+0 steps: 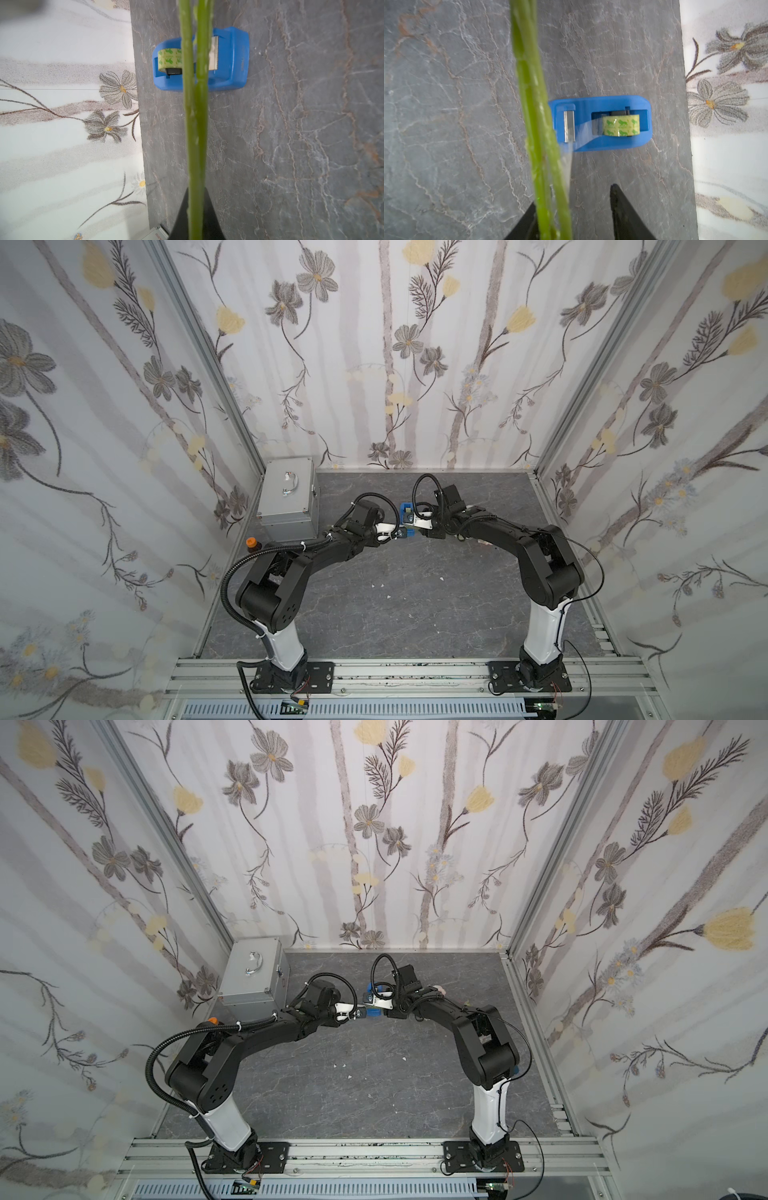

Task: Wrap bouquets with tape
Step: Wrap the tape around the bouquet.

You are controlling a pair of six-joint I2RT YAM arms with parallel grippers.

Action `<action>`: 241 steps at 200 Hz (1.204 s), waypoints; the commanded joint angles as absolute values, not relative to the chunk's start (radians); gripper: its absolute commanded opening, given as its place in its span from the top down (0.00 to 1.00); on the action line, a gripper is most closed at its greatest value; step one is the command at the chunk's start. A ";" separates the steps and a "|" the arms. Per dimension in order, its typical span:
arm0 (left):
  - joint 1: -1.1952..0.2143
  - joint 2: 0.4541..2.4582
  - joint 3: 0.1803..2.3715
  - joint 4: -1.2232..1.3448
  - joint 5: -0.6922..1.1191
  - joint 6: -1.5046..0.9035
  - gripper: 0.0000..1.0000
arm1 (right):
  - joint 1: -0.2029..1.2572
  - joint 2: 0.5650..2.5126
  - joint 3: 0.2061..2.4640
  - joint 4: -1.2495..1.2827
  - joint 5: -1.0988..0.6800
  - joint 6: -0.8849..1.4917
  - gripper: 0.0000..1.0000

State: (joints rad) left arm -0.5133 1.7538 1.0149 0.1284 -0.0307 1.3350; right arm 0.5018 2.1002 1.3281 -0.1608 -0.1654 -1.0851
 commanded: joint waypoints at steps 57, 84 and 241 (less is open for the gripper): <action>-0.512 1.749 1.023 0.166 0.020 1.330 1.00 | 0.504 2.104 1.348 -0.169 -0.187 -1.063 0.80; -0.511 1.739 1.024 0.141 0.029 1.308 0.85 | 0.505 2.085 1.344 -0.147 -0.173 -1.068 0.98; -0.341 1.537 1.236 -0.737 0.584 1.073 0.33 | 0.614 1.913 0.952 0.485 0.207 -1.239 1.00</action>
State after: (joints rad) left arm -0.3481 1.4891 1.1812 -0.5289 0.5117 1.0714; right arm 0.5957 1.9362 1.0019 0.2497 0.1024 -1.1702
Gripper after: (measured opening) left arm 0.667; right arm 0.090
